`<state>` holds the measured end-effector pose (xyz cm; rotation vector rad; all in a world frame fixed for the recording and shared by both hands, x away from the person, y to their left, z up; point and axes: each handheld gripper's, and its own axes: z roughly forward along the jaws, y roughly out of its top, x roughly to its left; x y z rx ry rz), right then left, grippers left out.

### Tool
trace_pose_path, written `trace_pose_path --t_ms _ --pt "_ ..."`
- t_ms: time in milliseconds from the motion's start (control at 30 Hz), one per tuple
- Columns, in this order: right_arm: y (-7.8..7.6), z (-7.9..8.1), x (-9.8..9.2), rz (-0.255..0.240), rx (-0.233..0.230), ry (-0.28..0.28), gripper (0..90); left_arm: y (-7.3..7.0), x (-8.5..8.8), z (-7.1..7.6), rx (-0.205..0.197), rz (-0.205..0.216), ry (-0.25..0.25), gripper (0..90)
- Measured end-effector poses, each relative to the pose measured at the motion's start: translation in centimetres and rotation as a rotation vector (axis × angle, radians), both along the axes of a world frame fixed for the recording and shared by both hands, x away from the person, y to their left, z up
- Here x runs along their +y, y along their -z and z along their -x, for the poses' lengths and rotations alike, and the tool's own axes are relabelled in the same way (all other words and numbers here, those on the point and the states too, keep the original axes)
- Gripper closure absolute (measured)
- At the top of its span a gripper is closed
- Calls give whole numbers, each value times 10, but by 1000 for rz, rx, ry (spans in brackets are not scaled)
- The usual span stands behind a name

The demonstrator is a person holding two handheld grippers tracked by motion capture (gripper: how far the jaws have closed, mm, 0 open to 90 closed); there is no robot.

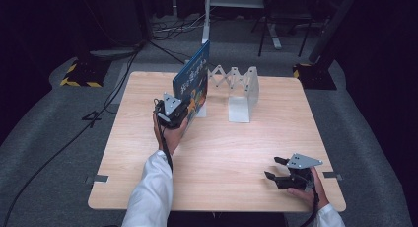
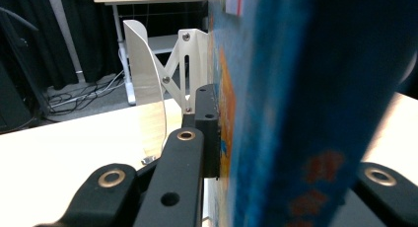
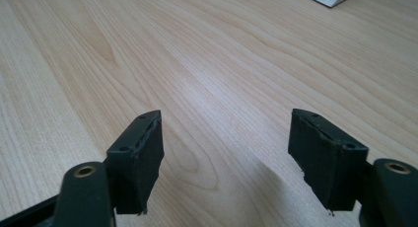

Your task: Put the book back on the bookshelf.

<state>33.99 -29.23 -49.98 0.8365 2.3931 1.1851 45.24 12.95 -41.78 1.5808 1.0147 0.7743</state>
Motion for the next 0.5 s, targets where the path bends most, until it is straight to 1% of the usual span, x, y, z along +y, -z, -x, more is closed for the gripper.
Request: trace_pose_path --t_ms 133,300,333,433,467,500 --pt "1 0 1 4 4 -5 290 0 -1 -5 9 15 -15 827" --pt "1 1 2 28 8 -23 261 0 2 -12 25 38 -34 826" --pt "1 1 3 38 9 -27 257 0 2 -14 26 50 -42 826" --pt "2 2 5 53 10 -38 250 0 1 -17 26 54 -49 826" --pt "2 2 5 59 11 -42 250 0 0 -19 26 47 -51 825" --pt "3 2 6 62 10 -42 250 0 -1 -19 26 48 -53 825"
